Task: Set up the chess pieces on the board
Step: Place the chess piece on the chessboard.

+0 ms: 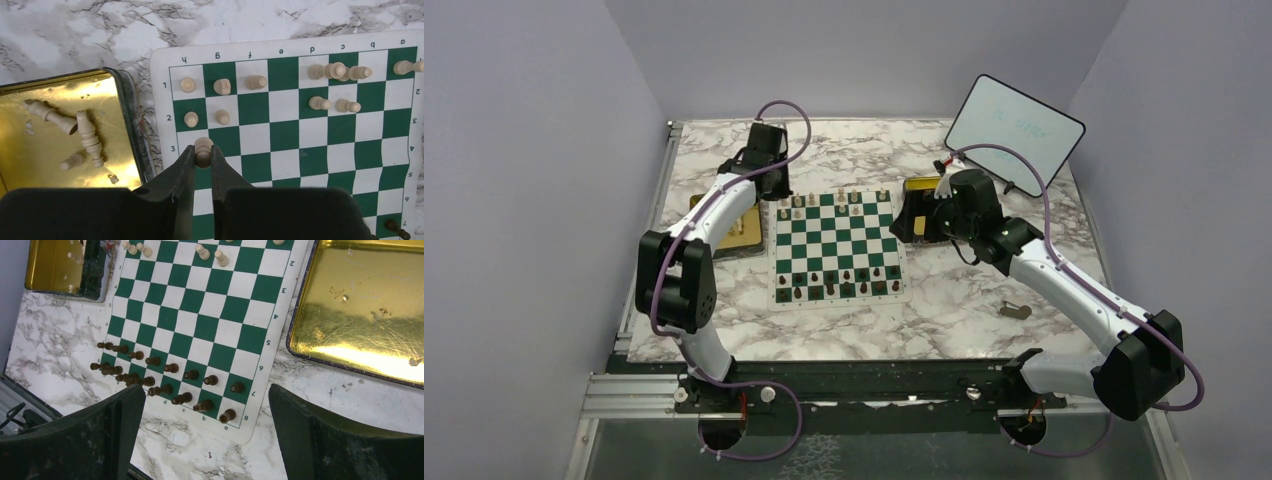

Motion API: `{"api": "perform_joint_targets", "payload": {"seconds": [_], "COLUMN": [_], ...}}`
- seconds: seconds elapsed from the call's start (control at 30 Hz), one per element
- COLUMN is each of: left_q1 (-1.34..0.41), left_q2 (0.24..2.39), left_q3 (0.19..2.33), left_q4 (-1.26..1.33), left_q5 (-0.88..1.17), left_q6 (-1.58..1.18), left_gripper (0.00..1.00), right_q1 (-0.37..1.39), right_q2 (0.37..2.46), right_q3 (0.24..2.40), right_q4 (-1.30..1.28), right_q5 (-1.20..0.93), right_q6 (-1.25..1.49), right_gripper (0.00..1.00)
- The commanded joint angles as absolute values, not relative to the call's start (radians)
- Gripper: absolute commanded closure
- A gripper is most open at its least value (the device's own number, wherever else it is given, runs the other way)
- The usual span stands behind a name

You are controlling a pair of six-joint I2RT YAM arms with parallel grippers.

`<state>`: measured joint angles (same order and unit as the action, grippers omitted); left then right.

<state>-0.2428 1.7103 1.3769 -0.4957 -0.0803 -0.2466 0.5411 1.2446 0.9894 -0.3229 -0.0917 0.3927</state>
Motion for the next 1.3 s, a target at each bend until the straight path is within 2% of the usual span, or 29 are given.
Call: {"api": "perform_joint_targets", "payload": {"seconds": [0.0, 0.47, 1.27], "left_q1": [-0.296, -0.384, -0.396], "left_q2": [1.784, 1.921, 2.0], "left_q3": [1.42, 1.465, 1.47], "left_q4": [-0.495, -0.417, -0.371], "left_q5": [-0.119, -0.14, -0.132], "left_q6": [-0.258, -0.278, -0.288], "left_gripper": [0.86, 0.86, 0.86], "right_q1": [0.535, 0.534, 0.534], "right_q2": [1.234, 1.236, 1.249], "right_q3": [0.981, 0.985, 1.0], "right_q4": [-0.303, -0.312, -0.331], "right_q5": [-0.091, -0.079, -0.044], "right_q6": [0.397, 0.391, 0.362], "right_gripper": [0.0, 0.0, 0.0]}}
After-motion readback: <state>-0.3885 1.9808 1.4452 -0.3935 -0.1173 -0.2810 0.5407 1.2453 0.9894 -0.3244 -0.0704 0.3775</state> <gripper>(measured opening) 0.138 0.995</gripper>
